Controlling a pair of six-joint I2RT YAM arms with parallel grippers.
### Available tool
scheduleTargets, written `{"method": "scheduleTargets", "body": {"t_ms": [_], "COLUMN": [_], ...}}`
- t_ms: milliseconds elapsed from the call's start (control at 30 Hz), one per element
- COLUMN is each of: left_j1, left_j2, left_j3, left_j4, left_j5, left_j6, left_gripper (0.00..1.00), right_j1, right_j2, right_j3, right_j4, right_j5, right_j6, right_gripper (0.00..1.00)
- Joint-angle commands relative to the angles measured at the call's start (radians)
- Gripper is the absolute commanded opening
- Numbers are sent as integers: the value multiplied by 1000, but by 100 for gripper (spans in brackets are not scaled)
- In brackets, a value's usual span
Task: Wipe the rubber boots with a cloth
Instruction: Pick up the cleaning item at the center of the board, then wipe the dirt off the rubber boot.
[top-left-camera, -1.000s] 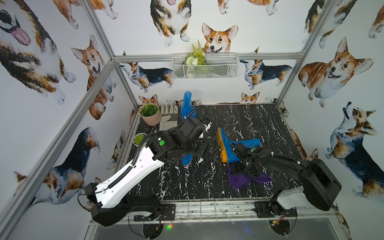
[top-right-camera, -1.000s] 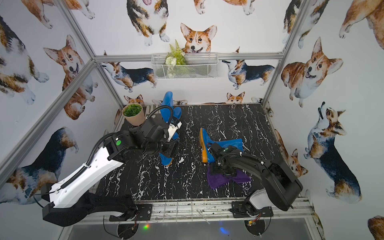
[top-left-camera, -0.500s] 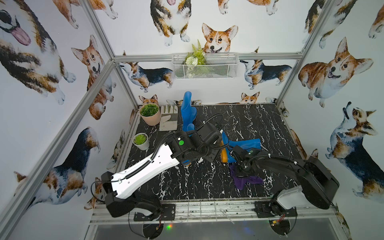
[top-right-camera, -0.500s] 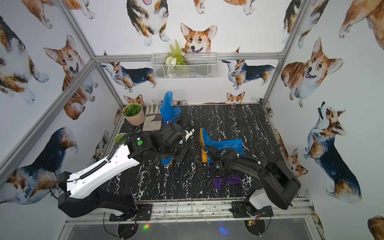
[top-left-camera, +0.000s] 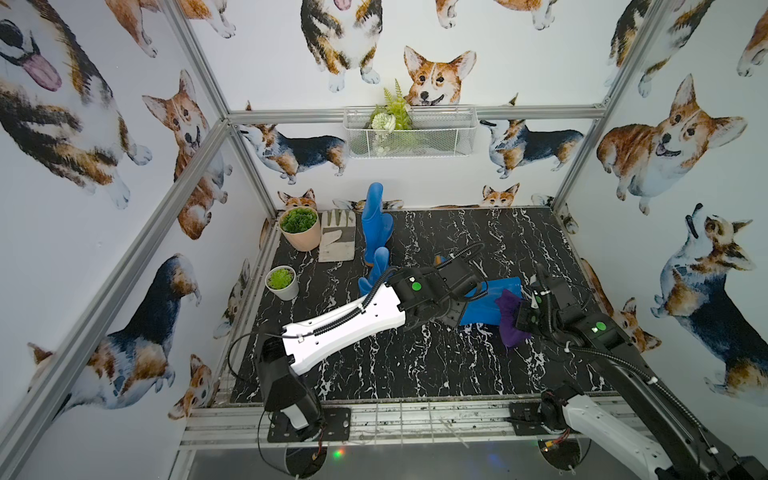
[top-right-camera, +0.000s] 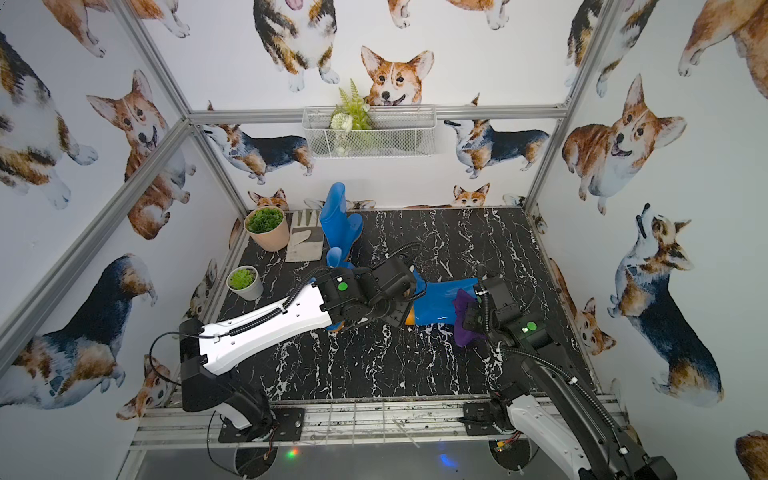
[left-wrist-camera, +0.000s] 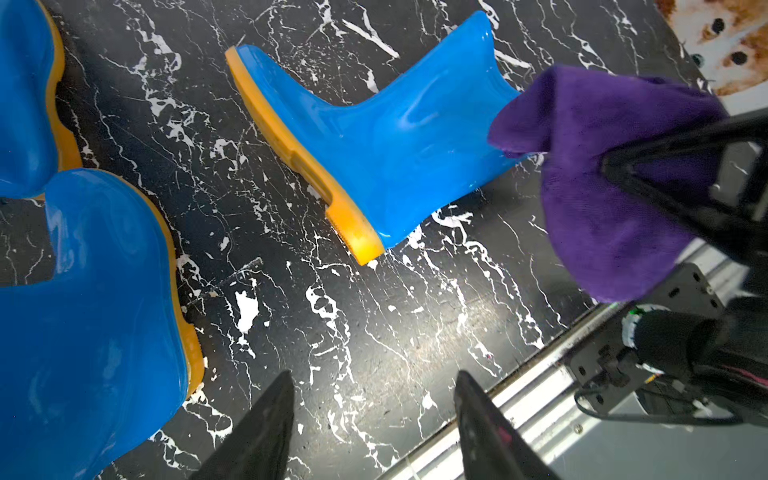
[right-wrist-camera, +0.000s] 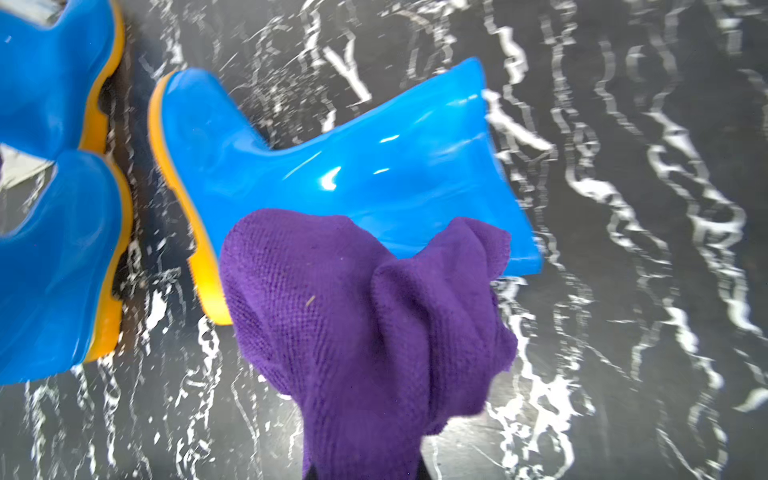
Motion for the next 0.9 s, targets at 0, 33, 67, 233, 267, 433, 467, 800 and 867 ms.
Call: {"method": "scheduleTargets", "body": {"t_ms": [0, 33, 67, 233, 267, 433, 467, 800, 867], "left_j1": [3, 5, 10, 47, 57, 84, 84, 81, 80], "left_j2": [67, 97, 127, 246, 266, 348, 359, 289, 246], "left_j3": [1, 9, 19, 27, 17, -18, -23, -128, -171], "left_j4": [86, 101, 111, 168, 184, 254, 264, 233, 234], "left_j5": [-45, -41, -31, 0, 8, 47, 57, 57, 60], "left_j6": [-48, -51, -57, -104, -115, -125, -127, -151, -170], "left_gripper": [64, 64, 64, 64, 64, 64, 64, 15, 2], "right_j1": [-29, -30, -31, -31, -32, -32, -31, -31, -31], "right_j2": [5, 9, 13, 5, 2, -12, -12, 6, 6], "right_j3": [3, 5, 5, -8, -12, -37, -42, -33, -26], "right_j4": [-34, -30, -25, 1, 4, 22, 25, 79, 80], "right_j5": [-55, -67, -79, -124, -135, -179, -183, -291, -312], "right_j6": [-49, -46, -44, -36, -36, -33, -32, -47, -62], "right_gripper": [0, 0, 0, 0, 0, 0, 0, 0, 0]}}
